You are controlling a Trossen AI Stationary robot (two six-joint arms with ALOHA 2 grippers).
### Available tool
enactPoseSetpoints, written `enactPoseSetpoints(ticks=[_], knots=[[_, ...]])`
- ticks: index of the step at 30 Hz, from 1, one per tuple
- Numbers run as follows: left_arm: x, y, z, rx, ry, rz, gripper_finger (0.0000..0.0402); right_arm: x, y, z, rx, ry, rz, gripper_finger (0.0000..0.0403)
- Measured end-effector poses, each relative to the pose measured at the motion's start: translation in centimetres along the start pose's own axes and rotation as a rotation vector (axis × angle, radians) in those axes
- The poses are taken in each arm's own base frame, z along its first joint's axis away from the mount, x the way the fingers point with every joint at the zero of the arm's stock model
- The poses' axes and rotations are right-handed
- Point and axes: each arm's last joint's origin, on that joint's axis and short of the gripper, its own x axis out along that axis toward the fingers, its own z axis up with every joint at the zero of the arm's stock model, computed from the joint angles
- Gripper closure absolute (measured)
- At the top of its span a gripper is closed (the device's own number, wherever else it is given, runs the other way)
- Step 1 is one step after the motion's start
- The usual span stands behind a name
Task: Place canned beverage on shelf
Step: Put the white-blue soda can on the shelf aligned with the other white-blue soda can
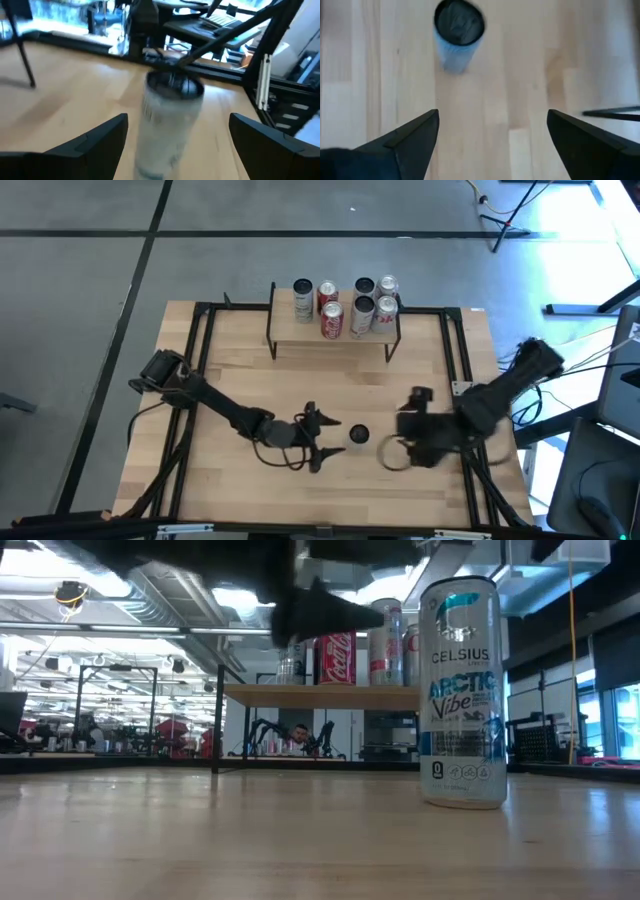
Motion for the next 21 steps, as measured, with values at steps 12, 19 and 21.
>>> enactPoseSetpoints(ticks=[12,19,21], knots=[[4.3,-0.5,1.9,0.147,-0.007,0.021,0.007,0.8,2.6,-8.1,0.025,-0.286,0.045,0.0047],[5.7,0.6,0.8,0.141,0.018,0.017,0.007,1.5,3.1,-8.4,0.029,-0.297,0.062,0.0047],[5.9,0.8,0.3,0.141,0.026,0.006,0.007,1.5,3.1,-8.3,0.026,-0.308,0.06,0.0047]])
